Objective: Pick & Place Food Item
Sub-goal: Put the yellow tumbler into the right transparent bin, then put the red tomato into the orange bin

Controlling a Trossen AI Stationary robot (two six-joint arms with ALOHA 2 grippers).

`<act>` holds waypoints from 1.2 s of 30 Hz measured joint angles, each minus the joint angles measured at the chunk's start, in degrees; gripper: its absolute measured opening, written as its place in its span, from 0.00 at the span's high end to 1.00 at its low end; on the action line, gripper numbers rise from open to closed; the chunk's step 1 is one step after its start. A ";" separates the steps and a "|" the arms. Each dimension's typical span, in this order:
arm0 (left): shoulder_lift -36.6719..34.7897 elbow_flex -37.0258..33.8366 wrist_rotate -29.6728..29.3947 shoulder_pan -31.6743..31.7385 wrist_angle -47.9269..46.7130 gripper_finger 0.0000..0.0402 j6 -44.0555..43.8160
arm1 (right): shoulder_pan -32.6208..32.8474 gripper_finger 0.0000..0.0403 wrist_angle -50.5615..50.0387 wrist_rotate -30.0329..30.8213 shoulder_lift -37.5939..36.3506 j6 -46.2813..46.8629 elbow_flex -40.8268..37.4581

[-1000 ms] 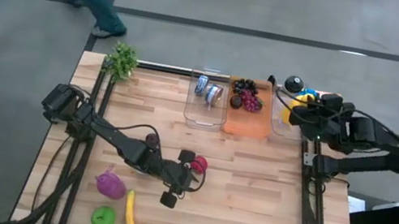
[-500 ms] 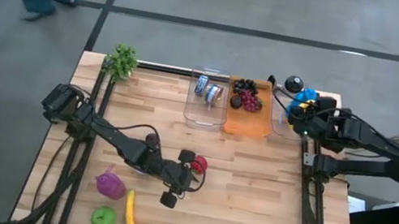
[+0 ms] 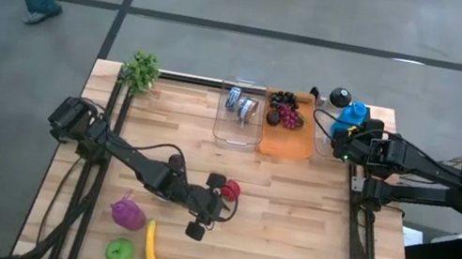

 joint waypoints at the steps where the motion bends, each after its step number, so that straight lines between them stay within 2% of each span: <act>1: 0.00 -0.01 0.00 0.00 0.00 0.68 0.02 | 0.00 0.86 0.00 -0.04 0.00 0.00 -0.06; 13: 0.04 -0.02 0.00 0.00 0.00 0.68 -0.04 | 0.02 0.70 -0.09 0.18 0.00 1.29 -0.04; 21: 0.04 -0.02 0.00 0.00 0.00 0.68 -0.04 | 0.04 0.64 -0.11 0.18 0.02 1.72 -0.04; 29: 0.04 -0.02 0.00 0.01 -0.02 0.68 -0.07 | 0.22 0.63 -0.16 -1.22 0.09 1.46 3.16; 36: 0.04 -0.02 0.00 0.15 -1.30 0.68 -0.21 | 3.71 0.67 2.19 -2.34 0.09 -4.77 7.50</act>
